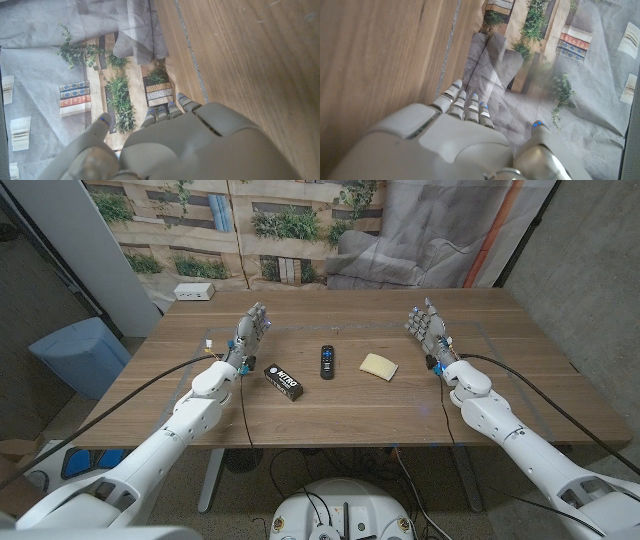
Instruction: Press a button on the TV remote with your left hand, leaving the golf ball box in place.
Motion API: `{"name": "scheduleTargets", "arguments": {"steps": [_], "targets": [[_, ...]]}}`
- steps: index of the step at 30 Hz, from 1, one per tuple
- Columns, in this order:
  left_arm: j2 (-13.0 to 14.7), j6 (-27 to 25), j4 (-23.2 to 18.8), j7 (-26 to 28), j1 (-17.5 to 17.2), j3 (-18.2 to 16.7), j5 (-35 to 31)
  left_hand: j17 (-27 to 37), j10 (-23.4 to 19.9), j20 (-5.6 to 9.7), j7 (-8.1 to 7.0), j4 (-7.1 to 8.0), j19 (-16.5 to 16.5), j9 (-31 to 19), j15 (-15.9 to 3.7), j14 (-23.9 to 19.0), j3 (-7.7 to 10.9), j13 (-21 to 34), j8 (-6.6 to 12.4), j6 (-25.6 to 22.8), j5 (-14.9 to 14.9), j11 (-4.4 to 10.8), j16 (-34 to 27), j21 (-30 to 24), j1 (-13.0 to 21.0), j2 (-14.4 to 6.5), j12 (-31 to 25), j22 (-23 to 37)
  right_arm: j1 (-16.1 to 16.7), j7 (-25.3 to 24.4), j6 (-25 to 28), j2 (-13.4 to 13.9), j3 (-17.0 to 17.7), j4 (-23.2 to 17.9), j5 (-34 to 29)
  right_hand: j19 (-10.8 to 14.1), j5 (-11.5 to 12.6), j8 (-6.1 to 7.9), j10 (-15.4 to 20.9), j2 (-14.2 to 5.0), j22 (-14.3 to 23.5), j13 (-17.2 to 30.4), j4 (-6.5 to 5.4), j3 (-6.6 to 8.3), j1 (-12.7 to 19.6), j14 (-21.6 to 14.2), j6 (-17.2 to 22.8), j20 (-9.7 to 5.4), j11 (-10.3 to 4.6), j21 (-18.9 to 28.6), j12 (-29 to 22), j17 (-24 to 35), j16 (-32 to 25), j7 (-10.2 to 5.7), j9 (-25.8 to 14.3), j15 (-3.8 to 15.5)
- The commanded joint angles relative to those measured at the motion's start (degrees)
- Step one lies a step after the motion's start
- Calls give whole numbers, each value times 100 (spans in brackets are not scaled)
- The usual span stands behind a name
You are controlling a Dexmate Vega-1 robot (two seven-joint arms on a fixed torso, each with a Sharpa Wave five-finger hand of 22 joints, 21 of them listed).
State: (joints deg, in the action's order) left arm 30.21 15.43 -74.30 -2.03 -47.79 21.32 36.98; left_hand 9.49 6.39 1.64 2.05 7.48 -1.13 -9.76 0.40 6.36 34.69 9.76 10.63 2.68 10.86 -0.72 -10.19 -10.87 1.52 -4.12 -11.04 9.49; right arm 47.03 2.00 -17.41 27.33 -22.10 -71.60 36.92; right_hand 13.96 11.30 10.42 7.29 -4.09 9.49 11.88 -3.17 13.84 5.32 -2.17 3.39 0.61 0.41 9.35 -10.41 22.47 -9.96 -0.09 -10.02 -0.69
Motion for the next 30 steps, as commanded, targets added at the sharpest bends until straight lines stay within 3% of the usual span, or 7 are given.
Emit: {"name": "scheduleTargets", "arguments": {"steps": [1,9,18,26,30], "targets": [[144,-207,-361,162,-44,-17,-63,16,84,73,-57,-47,-25,-18,-17,70,60,26,26,-1,36,4,-5,-18,54,-507,-13,21,-143,67,-279,-225,-65,370,-64,-47,37,34,-19,5,9,-1,-4,36,8,32,32,-63,-1,47,-25,-10,-33,-25,-17,33],[337,-371,-836,389,-180,-42,-198,20,123,73,-166,-96,-50,-19,-19,110,94,27,61,-164,26,1,10,-5,69,-484,8,24,-56,17,-380,-224,-60,242,-103,-67,43,32,-14,-11,9,-12,2,48,9,33,28,-82,0,56,-33,-36,-43,-27,-16,61],[758,-736,-1492,586,-403,-20,-480,29,159,72,-241,-100,-59,-20,-28,142,100,28,55,-209,18,-9,15,-1,53,-464,21,26,123,-266,-310,-121,-36,-124,-217,-148,52,33,-28,-29,6,-34,19,66,7,81,39,-177,1,57,-35,-92,-46,-30,-13,133],[1222,-1000,-2207,879,-664,-39,-973,31,210,234,-318,-132,-384,-15,-1,337,110,32,29,-299,0,-31,50,86,26,-408,28,27,289,-559,-75,14,-19,-464,-308,-277,62,2,-70,-50,5,-59,20,77,-19,25,-38,-222,-28,50,-28,-152,-88,-57,-9,148],[1447,-1269,-2613,1154,-798,-64,-1293,29,221,241,-379,-152,-486,-13,16,389,120,32,38,-381,-3,-39,48,92,26,-404,26,27,367,-907,-33,10,-19,-588,-489,-237,69,20,37,-55,2,-83,24,82,-50,-213,-14,-196,-34,98,-69,-219,-175,-46,-7,136]]}}
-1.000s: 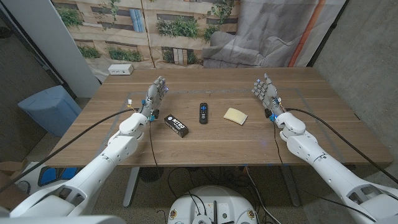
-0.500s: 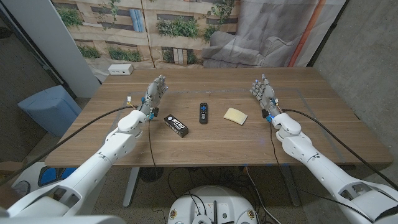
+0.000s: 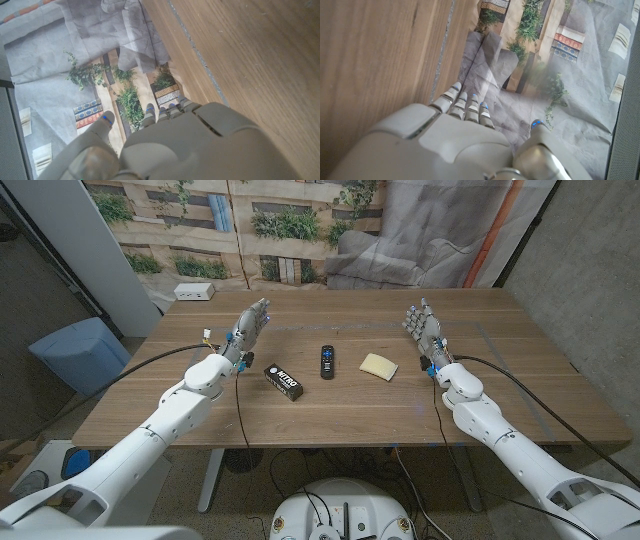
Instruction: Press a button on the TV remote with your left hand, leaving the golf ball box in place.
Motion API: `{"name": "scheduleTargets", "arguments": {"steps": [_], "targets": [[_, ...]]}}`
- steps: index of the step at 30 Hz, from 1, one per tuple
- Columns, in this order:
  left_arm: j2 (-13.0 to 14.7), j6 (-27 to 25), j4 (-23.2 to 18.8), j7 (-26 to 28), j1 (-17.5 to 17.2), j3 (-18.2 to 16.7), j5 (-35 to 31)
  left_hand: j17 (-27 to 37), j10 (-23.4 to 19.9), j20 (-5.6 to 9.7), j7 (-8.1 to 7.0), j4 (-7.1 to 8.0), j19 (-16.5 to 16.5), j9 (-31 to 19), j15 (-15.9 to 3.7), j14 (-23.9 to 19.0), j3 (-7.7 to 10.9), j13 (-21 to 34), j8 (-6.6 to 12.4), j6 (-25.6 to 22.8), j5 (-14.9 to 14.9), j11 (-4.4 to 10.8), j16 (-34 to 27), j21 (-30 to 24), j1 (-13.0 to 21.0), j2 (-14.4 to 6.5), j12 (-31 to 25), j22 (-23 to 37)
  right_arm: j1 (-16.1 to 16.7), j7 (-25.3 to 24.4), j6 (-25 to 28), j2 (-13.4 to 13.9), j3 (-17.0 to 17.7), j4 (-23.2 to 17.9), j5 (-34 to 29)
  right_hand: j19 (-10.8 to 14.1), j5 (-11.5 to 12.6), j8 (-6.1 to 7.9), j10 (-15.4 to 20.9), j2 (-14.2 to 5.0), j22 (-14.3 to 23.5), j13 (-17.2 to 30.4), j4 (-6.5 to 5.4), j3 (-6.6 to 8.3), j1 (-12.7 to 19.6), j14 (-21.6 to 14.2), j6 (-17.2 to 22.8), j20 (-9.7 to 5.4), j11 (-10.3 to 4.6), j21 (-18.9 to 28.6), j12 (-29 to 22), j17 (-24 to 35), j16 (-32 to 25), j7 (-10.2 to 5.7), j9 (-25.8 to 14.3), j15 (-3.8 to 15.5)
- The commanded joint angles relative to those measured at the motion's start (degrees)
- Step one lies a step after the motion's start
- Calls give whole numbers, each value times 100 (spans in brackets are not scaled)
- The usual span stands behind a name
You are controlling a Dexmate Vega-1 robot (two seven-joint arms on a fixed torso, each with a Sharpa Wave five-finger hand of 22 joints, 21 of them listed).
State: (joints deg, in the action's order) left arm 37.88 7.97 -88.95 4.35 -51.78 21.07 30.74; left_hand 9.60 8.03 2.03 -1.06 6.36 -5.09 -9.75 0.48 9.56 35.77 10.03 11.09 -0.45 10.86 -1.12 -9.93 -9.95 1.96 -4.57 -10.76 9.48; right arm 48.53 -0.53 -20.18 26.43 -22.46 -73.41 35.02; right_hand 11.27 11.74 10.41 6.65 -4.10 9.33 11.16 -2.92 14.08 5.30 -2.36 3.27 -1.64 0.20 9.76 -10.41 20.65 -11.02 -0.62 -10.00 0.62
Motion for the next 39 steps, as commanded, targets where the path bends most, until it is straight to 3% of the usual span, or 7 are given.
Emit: {"name": "scheduleTargets", "arguments": {"steps": [1,6,10,18,26,32,39], "targets": [[712,-552,-1208,563,-418,-39,-743,18,71,200,-81,-44,-93,-15,3,78,12,6,-4,-86,-4,7,22,-4,-20,-357,2,28,224,-660,242,111,15,-417,-314,37,26,21,107,-57,19,-13,5,64,-43,-221,0,33,-16,62,-70,-46,-76,5,-9,-1],[770,-728,-1507,965,-505,3,-1250,27,227,212,-272,-55,-117,-11,-68,164,-20,6,-55,-42,-17,75,16,-33,-61,-279,39,28,244,-624,207,159,23,-429,-340,49,30,21,87,-65,18,-20,22,79,-29,-269,-5,30,-28,70,-58,-79,-84,-2,-8,-9],[867,-913,-1728,1072,-531,56,-1580,36,266,211,-307,-36,-147,-10,-82,189,-50,5,-62,-43,-22,92,7,-33,-101,-242,41,29,261,-623,155,145,48,-402,-319,57,31,18,91,-69,18,-24,32,88,-23,-298,-16,24,-28,75,-58,-100,-88,-4,-8,-10],[1295,-1668,-2207,810,-278,291,-2287,66,405,221,-366,117,-290,-12,-95,312,-156,4,-87,-6,-22,96,0,-26,-237,-208,58,36,321,-631,49,108,63,-335,-313,62,34,25,99,-82,17,-31,53,110,-10,-312,-4,11,-20,79,-58,-146,-77,4,-7,-14],[1421,-2494,-2572,510,187,750,-3193,74,541,390,-408,228,-373,-11,-145,432,-244,2,-87,-16,-16,142,1,-30,-278,-182,64,38,343,-606,-56,39,81,-214,-262,70,37,49,111,-125,17,-37,90,159,34,-328,60,18,-21,85,-59,-201,-67,44,-7,-85],[1376,-2538,-2582,338,383,932,-3536,75,628,423,-418,326,-606,-10,-119,525,-297,-1,-55,-124,-7,113,-8,4,-280,-248,50,41,342,-582,-109,9,87,-152,-242,65,36,54,117,-146,17,-39,114,186,62,-329,84,29,-14,83,-59,-231,-60,54,-7,-88],[1463,-3022,-2812,-209,773,1344,-4264,75,785,406,-404,399,-930,-7,-94,683,-345,-3,-74,-150,-7,84,-3,18,-287,-342,56,45,360,-576,-145,-2,96,-135,-229,53,32,56,113,-164,17,-40,151,219,103,-322,101,40,-5,80,-56,-266,-49,63,-8,-90]]}}
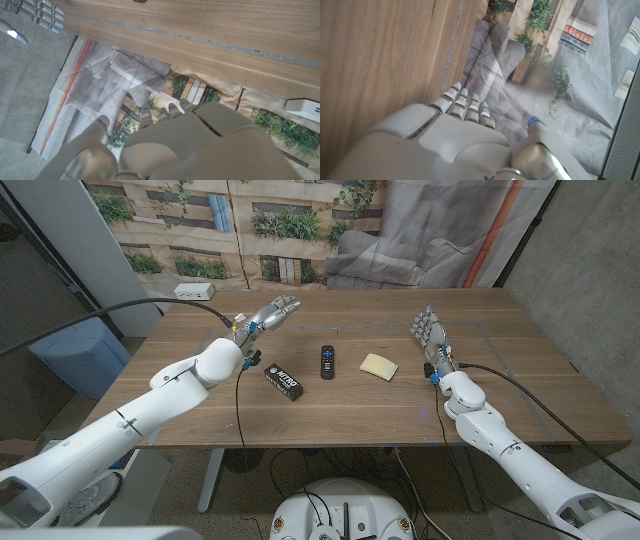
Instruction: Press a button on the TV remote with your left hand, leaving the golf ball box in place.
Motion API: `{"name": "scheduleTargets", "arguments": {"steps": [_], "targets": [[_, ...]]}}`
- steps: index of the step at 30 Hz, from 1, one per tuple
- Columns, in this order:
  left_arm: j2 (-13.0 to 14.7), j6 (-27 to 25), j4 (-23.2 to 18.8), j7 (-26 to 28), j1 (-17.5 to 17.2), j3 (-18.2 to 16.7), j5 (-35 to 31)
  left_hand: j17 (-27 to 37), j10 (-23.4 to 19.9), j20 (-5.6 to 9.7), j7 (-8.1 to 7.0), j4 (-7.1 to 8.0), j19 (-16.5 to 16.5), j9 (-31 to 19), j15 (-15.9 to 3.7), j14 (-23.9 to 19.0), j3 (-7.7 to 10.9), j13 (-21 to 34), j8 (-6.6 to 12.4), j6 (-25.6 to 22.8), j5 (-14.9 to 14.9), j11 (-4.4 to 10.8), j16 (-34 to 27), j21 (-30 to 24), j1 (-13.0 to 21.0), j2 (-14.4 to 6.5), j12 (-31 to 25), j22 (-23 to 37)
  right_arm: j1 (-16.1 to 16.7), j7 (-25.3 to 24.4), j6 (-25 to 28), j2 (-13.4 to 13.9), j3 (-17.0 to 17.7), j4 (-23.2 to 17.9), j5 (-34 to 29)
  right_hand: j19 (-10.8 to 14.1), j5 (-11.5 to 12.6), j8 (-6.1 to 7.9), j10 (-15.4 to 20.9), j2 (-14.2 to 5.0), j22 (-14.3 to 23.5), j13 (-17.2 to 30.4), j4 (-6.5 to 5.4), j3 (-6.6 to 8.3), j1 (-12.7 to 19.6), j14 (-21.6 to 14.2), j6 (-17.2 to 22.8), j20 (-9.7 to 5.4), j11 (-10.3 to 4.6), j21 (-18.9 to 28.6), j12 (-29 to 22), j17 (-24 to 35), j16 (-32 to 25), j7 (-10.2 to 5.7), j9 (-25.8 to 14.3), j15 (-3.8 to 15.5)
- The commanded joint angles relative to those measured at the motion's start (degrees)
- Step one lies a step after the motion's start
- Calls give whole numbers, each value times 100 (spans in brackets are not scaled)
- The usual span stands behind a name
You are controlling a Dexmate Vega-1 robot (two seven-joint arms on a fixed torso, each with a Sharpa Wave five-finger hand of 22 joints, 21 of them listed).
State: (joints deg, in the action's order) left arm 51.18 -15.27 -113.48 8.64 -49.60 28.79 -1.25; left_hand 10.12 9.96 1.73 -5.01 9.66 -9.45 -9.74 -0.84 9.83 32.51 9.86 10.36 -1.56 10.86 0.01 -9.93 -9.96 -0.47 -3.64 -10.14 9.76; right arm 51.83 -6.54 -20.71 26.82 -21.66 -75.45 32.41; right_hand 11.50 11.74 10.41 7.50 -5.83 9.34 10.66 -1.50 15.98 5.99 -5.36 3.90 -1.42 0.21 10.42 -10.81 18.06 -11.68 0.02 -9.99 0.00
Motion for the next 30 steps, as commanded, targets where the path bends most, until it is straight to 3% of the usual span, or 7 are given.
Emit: {"name": "scheduleTargets", "arguments": {"steps": [1,9,16,19,26,30], "targets": [[141,-827,-417,-722,612,645,-1213,25,624,431,-14,79,-540,-9,41,691,-37,14,-5,-35,-10,-36,1,20,-51,-430,-1,19,30,43,-100,-38,18,76,39,31,30,54,28,10,16,10,16,34,41,-21,38,17,-5,14,-16,-15,18,0,-9,-30],[146,-1470,-673,-1604,1069,1126,-2044,38,788,388,-23,138,-793,-14,96,918,-150,15,-19,-14,-21,-96,14,15,-88,-449,6,28,7,137,-144,-58,16,161,83,30,20,53,22,4,16,10,30,51,44,-20,48,11,-4,16,-13,-42,21,2,-10,-32],[-31,-1990,-714,-2295,1463,1562,-2809,45,892,378,-37,166,-927,-16,111,1040,-218,16,-8,-43,-26,-124,11,7,-106,-483,9,35,-22,209,-169,-77,11,246,117,28,12,50,15,0,16,9,35,59,38,-15,52,18,-1,16,-11,-60,23,4,-10,-42],[-120,-2137,-678,-2658,1675,1779,-3144,50,981,356,-29,179,-998,-18,109,1113,-267,17,-13,-33,-31,-116,11,3,-117,-490,19,39,-34,241,-180,-81,13,277,135,22,10,49,3,-1,17,9,35,61,34,-10,50,17,-4,14,-6,-64,24,7,-10,-44],[-401,-2228,-488,-2920,1844,1948,-3496,57,1109,329,-9,194,-1096,-20,132,1225,-354,20,19,-128,-35,-139,1,-16,-126,-520,19,47,-56,324,-179,-97,11,351,193,23,3,49,-1,-9,17,9,39,72,28,1,60,25,-6,16,-6,-81,27,13,-10,-53],[-570,-2357,-327,-3318,2102,2255,-3969,59,1133,320,-12,199,-1138,-20,136,1260,-387,20,23,-153,-36,-145,-3,-19,-129,-529,11,50,-62,334,-178,-105,6,368,199,26,-1,46,-4,-12,17,10,42,79,25,0,59,25,-7,18,-6,-91,26,18,-11,-55]]}}
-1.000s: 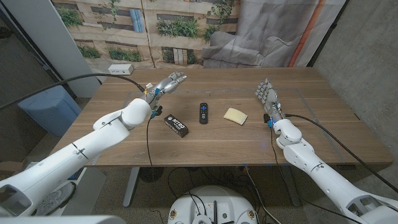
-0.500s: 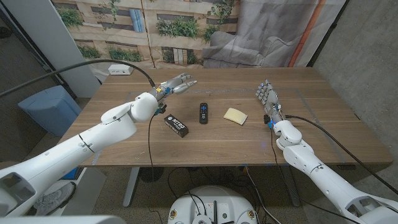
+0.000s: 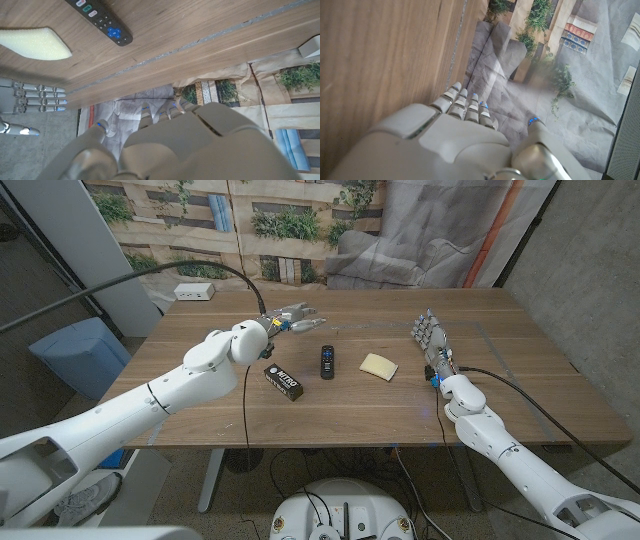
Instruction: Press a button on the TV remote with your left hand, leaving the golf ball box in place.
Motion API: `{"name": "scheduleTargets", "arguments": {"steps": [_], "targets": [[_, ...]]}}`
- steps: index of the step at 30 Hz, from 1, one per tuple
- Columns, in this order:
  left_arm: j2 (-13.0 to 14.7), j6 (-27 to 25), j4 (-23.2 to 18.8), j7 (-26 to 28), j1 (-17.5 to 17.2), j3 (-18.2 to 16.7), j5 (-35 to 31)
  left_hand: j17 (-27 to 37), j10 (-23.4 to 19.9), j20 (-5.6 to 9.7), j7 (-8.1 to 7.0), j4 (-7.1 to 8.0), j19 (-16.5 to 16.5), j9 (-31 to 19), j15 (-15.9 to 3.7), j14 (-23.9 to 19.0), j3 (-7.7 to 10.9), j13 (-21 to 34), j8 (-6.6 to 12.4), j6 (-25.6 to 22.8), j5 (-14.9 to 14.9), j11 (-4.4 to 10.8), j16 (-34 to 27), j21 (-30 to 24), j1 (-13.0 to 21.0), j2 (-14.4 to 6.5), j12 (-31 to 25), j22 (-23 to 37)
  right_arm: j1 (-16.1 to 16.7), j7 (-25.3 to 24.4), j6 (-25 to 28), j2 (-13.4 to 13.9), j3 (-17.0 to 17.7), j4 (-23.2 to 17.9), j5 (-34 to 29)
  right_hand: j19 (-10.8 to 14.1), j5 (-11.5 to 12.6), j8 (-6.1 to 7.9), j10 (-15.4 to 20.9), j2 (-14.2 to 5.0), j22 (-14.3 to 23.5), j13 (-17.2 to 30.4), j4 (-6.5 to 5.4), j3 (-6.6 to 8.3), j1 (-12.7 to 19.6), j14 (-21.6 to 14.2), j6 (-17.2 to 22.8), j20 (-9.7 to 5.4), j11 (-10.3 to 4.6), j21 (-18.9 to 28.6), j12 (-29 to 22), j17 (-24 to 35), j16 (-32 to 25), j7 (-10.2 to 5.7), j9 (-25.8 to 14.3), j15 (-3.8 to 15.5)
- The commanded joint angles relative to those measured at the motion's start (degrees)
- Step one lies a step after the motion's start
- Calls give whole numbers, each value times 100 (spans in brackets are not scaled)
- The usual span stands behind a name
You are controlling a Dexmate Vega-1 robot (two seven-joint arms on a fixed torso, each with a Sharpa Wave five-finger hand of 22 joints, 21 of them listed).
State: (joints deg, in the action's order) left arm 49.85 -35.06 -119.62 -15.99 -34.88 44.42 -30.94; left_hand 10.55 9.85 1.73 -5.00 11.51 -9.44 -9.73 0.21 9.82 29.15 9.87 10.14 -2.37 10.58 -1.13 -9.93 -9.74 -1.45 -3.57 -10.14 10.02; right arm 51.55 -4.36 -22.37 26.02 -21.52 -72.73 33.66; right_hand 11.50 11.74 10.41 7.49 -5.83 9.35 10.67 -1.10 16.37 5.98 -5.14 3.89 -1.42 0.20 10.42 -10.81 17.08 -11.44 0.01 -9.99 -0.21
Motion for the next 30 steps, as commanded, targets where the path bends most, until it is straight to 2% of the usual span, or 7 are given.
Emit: {"name": "scheduleTargets", "arguments": {"steps": [1,6,12,17,30], "targets": [[-472,-372,330,-948,690,767,-1120,17,1154,320,-29,17,-1152,-21,31,1272,-71,19,57,-113,-9,-28,-7,-45,-35,-537,6,26,-35,112,-16,-29,-8,102,74,27,-2,47,-3,-11,16,8,2,39,23,-20,62,26,-3,19,-6,6,3,18,-11,-26],[-704,-465,514,-1271,839,1020,-1689,21,1200,283,-17,30,-1219,-21,38,1329,-147,21,81,-219,-11,-24,-16,-54,-48,-543,-4,33,-40,110,-27,-32,-6,120,71,29,-5,46,-4,-15,16,8,3,44,18,-17,63,30,-8,20,-7,-2,2,23,-11,-31],[-966,-544,745,-1547,906,1129,-2052,24,1215,256,-46,40,-1256,-21,34,1345,-210,21,102,-324,-11,-24,-31,-66,-56,-554,-18,40,-36,117,-13,-45,-2,140,101,43,-11,45,-6,-18,16,9,6,52,9,-26,67,31,-8,26,-7,-16,-5,23,-12,-50],[-1191,-623,961,-1837,1021,1338,-2596,28,1118,148,-64,52,-1347,-17,49,1351,-365,18,137,-555,-8,-36,-62,-86,-68,-559,-77,54,-63,162,-12,-50,-3,195,122,45,-15,43,-6,-19,16,9,6,55,1,-25,68,36,-9,26,-8,-23,-7,25,-12,-48],[-1787,-719,1454,-2279,1066,1501,-3332,33,1098,55,-141,62,-1432,-12,94,1400,-580,16,180,-922,3,-12,-76,-120,-73,-606,-91,70,-53,243,-46,-37,25,267,182,51,-25,40,-7,-17,17,9,11,58,-21,-16,68,42,-8,28,-9,-41,-12,30,-12,-42]]}}
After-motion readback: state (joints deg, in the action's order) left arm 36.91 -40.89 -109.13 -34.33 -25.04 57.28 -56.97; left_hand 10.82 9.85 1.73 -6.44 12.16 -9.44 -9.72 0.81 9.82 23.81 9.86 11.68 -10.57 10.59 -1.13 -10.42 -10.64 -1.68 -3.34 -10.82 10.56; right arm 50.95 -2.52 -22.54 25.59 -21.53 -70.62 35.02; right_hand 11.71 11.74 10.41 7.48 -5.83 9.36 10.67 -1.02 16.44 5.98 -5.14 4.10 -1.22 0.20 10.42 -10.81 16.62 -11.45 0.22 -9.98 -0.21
